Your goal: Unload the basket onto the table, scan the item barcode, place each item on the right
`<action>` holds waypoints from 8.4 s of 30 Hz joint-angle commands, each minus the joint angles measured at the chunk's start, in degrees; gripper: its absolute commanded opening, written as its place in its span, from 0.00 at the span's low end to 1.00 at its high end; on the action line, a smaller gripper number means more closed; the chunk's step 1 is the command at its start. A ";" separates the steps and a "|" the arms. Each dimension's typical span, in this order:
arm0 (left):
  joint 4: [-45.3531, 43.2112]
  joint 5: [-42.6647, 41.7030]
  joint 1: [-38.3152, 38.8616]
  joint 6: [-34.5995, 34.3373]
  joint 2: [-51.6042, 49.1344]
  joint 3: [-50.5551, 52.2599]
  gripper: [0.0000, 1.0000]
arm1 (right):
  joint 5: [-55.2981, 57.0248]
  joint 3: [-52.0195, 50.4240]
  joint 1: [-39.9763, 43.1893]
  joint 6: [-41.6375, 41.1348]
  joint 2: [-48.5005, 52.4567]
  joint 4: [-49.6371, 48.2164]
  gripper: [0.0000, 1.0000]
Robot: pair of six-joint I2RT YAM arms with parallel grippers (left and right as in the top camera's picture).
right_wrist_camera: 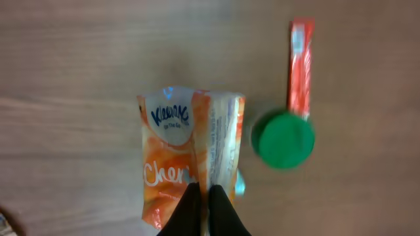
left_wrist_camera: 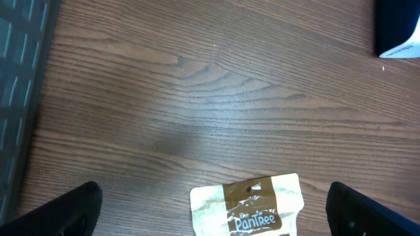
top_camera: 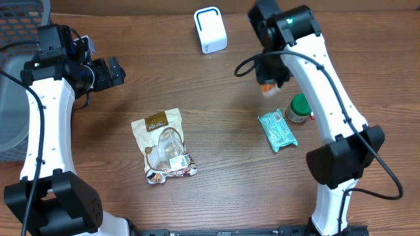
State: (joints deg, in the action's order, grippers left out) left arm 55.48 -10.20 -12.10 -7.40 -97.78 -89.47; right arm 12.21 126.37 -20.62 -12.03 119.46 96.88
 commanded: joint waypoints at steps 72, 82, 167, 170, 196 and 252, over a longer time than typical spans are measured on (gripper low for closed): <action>-0.04 0.33 0.13 -0.52 0.00 -0.13 1.00 | -22.58 -25.92 0.66 -2.80 0.98 -38.75 1.00; -0.02 0.33 0.13 -0.52 0.00 -0.15 1.00 | -22.49 -25.92 0.66 -2.78 0.98 -38.73 1.00; -0.04 0.33 0.13 -0.52 0.00 -0.13 1.00 | -29.77 -25.55 -32.09 -4.44 -3.08 -45.53 1.00; -0.04 0.33 0.13 -0.52 0.00 -0.15 1.00 | -23.61 -25.55 -32.09 -3.89 -3.06 -43.17 0.77; -0.02 0.31 0.11 -0.52 0.00 -0.15 1.00 | -15.06 -34.29 -33.24 -1.05 5.70 -64.59 0.10; 16.00 -14.80 4.63 -5.60 -0.37 1.99 1.00 | -12.87 -36.98 -11.13 -7.23 -4.48 -38.69 0.70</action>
State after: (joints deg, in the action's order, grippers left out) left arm 69.80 -22.35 -9.69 -12.10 -97.80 -88.90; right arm -1.19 90.45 -31.70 -21.28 115.92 58.50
